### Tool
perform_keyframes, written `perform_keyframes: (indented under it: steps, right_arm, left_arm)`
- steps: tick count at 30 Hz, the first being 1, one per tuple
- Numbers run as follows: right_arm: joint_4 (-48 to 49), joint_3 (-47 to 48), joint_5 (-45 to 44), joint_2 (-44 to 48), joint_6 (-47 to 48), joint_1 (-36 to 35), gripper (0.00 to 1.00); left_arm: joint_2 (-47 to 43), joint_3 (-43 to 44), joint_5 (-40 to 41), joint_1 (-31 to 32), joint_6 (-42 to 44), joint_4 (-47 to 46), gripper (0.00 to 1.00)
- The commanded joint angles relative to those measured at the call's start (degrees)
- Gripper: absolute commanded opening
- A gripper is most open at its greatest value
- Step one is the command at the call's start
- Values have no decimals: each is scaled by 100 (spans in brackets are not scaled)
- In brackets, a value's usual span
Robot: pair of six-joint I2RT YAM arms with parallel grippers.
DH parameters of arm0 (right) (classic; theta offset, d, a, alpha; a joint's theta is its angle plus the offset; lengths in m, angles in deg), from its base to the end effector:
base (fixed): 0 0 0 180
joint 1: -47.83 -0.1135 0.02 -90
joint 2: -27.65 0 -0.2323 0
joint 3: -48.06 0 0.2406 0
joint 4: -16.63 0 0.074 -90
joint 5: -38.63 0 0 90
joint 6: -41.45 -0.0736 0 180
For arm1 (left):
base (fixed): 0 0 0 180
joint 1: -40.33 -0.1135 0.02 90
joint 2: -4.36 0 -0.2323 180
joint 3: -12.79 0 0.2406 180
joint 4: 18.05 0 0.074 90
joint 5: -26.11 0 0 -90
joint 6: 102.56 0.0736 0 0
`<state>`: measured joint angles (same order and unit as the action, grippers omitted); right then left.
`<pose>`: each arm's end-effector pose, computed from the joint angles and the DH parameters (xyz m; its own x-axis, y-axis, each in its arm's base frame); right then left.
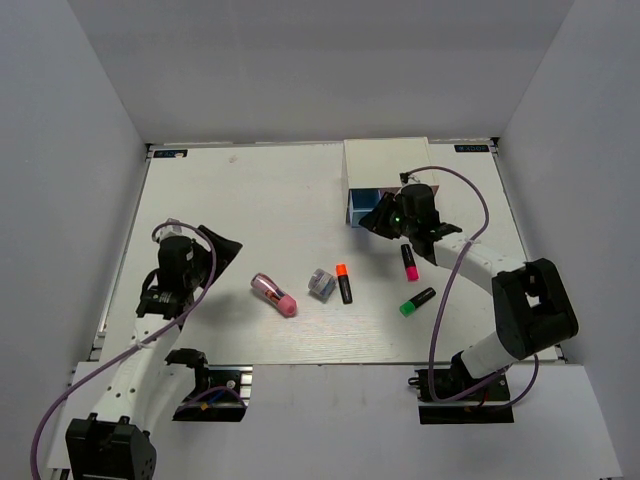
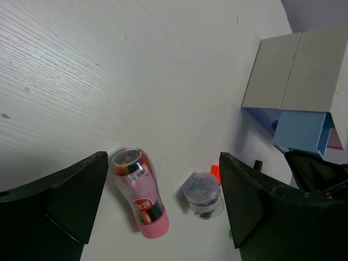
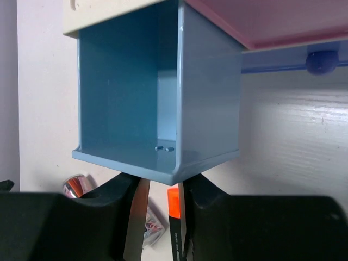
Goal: Sort the stationery into containers
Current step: Open the drawer
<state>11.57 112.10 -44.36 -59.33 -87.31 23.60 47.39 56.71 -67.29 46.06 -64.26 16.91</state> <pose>0.3238 0.1556 0.1827 -0.6504 0.3887 -0.6526 -0.1262 0.7919 0.5975 0.2114 -0.0256 0.1931 -0.4620 -0.7410 -0.4873 -0.3454 0.6565 -0.6707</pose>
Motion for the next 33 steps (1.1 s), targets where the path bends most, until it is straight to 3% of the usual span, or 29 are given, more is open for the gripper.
perform_keyframes:
  steps: [1, 20, 25, 28, 33]
  right_arm:
    - [-165, -144, 99, 155, -114, -99, 18]
    - [-192, -522, 117, 462, -298, -240, 19]
    - [-95, -610, 134, 489, -281, -240, 48]
    - [-60, -671, 143, 498, -263, -223, 59]
    - [-51, -768, 319, 577, -150, -223, 67]
  left_arm:
    - [135, -65, -213, 15, -173, -56, 93]
    - [927, 392, -503, 68, -428, 708, 96]
    - [980, 392, -609, 68, -481, 761, 97]
    - [980, 392, -662, 68, -481, 866, 97]
    - [1085, 497, -872, 68, -315, 753, 100]
